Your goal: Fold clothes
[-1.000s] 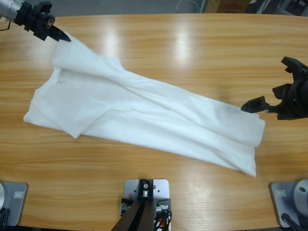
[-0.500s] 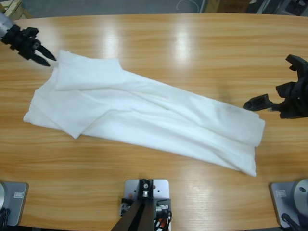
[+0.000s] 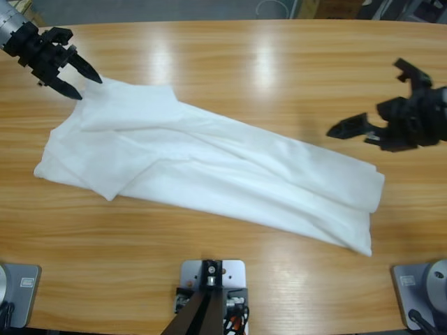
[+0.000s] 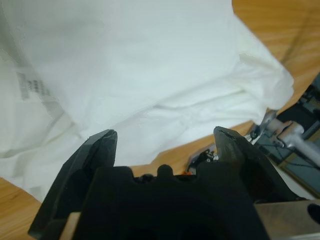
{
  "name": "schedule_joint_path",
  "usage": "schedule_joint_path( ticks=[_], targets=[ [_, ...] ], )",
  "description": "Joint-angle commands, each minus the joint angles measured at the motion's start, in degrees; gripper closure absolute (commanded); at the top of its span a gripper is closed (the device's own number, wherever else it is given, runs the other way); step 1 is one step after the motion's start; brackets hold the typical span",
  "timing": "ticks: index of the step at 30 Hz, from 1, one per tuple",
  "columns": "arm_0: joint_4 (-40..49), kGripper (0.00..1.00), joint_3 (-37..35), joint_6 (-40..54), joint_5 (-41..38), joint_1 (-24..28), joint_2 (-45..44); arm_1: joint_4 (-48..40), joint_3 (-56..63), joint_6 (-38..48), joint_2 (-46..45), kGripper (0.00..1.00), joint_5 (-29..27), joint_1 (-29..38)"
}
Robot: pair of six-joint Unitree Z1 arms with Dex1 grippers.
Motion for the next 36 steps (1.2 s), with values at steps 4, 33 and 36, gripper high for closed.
schedule_joint_path(
  ticks=[4,33,36],
  targets=[
    [1.63,0.243,4.47,2.36,-0.92,-3.25,-2.57,0.21,-9.23,-8.73,16.62,0.018,0.73,6.28],
    [4.11,0.243,4.7,2.68,0.82,-5.34,-2.15,13.19,-22.08,-14.21,29.39,0.018,-8.69,15.58],
    [4.18,0.243,4.79,2.68,0.92,-5.34,-2.18,13.31,-22.15,-14.12,30.12,0.156,-8.28,15.93]
  ],
)
